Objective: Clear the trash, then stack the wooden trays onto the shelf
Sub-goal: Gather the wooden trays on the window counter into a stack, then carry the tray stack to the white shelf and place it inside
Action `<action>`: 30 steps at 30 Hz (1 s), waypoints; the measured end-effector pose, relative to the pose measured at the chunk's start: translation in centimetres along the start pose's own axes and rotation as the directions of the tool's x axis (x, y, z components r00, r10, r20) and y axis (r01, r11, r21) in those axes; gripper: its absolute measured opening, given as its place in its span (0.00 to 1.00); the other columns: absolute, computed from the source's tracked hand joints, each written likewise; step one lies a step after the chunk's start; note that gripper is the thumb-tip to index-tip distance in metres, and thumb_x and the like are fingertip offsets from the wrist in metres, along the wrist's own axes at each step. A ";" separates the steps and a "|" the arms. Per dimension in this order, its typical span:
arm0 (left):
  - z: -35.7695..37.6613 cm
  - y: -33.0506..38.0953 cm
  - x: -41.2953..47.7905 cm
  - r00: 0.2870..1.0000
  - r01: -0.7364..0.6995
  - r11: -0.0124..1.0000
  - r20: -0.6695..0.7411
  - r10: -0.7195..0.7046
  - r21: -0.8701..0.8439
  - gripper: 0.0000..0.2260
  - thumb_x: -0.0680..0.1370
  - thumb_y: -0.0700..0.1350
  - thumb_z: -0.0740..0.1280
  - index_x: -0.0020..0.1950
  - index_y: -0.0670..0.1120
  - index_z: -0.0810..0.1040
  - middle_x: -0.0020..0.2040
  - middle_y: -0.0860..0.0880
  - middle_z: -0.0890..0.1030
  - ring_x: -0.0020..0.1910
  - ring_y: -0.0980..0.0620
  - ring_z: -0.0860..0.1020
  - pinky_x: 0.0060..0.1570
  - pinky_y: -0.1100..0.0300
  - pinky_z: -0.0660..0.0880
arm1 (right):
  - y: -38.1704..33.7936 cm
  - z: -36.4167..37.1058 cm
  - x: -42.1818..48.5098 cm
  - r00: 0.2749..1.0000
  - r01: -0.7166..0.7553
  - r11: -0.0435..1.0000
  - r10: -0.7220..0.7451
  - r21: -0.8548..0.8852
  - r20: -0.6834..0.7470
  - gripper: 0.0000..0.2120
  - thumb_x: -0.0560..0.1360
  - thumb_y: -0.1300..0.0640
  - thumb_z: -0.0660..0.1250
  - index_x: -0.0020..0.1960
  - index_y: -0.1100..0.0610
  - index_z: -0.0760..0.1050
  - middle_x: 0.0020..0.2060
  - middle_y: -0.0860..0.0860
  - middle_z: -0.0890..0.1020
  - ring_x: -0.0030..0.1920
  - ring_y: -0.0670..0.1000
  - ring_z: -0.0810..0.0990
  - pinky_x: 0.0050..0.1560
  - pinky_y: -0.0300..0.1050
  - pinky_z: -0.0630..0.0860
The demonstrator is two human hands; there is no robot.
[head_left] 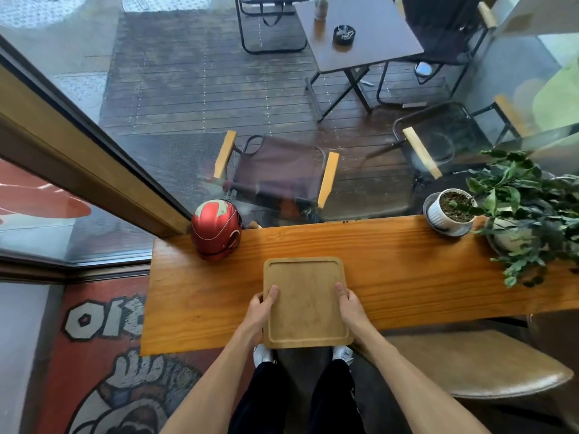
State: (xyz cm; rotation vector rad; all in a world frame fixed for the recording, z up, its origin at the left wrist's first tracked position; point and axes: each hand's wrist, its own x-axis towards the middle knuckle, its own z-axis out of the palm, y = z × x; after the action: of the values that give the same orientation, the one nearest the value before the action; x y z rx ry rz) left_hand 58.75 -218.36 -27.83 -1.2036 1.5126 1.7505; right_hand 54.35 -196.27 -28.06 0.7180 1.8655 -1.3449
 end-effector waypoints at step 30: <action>47.8 -5.4 -36.1 0.415 -0.863 0.391 0.890 0.190 0.319 0.18 0.84 0.54 0.54 0.68 0.48 0.74 0.66 0.48 0.77 0.65 0.48 0.74 0.69 0.49 0.69 | 22.9 -40.9 -40.3 0.643 0.515 0.713 0.044 0.475 -0.764 0.22 0.82 0.44 0.55 0.63 0.58 0.77 0.55 0.52 0.82 0.53 0.48 0.80 0.47 0.37 0.77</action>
State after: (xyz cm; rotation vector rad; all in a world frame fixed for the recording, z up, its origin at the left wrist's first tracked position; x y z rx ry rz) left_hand 66.64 -165.62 -0.13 0.6360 1.8809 1.3180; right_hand 86.53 -151.54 -0.07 1.6275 2.1145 -2.2070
